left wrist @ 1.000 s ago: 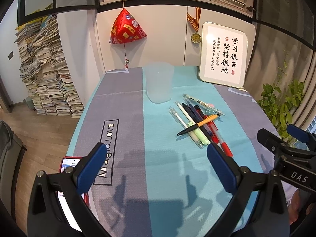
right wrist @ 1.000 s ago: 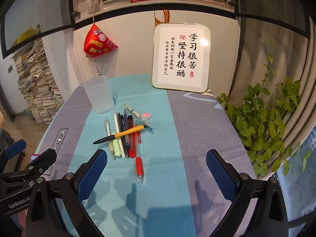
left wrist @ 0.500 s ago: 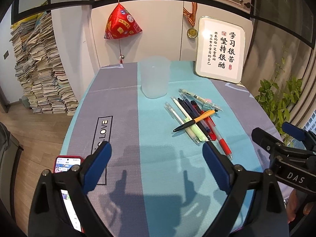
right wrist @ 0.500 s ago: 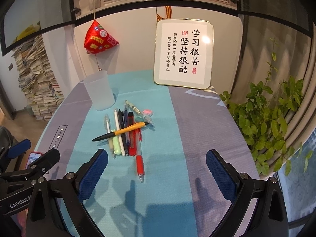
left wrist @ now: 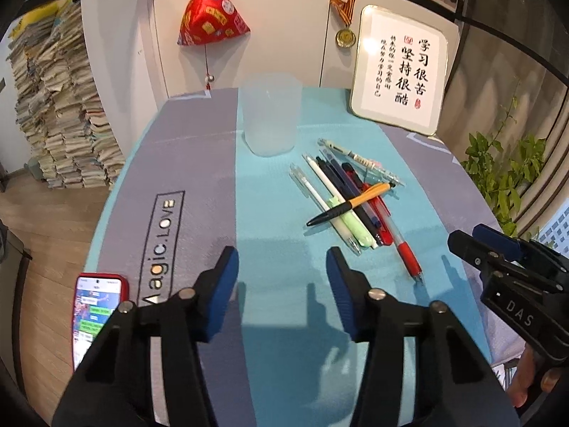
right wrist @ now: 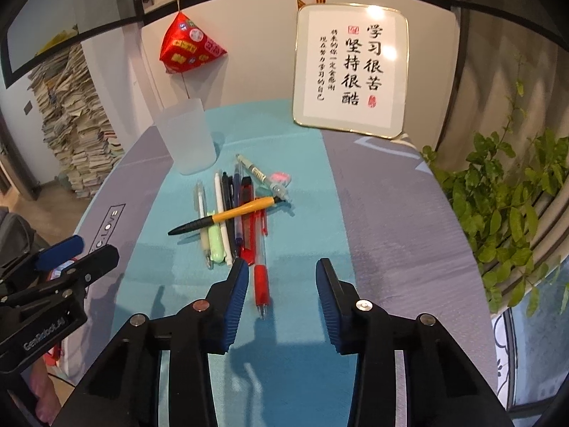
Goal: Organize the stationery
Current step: 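Lower the right tool onto the red-barrel pen and close on it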
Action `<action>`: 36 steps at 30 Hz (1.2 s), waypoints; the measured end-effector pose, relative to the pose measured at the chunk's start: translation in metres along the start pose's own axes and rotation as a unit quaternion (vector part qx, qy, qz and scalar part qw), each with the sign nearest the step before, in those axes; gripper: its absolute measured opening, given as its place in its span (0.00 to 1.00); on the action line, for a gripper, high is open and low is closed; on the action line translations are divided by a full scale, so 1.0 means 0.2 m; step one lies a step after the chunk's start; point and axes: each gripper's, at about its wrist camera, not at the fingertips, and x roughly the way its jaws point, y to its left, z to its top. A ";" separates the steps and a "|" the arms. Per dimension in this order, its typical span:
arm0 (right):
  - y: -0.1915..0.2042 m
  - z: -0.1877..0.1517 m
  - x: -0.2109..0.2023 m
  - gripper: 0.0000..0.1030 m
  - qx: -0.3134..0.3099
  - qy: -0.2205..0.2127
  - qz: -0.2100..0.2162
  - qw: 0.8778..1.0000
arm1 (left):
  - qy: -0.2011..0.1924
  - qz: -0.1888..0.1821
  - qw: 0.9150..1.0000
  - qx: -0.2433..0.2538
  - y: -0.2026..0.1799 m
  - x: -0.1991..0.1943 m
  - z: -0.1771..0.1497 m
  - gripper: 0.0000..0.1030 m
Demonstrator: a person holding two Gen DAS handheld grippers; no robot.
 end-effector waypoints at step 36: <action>-0.04 0.01 0.34 0.25 -0.029 0.084 0.023 0.996 | 0.086 -0.051 0.995 0.026 -0.21 0.43 0.08 0.49</action>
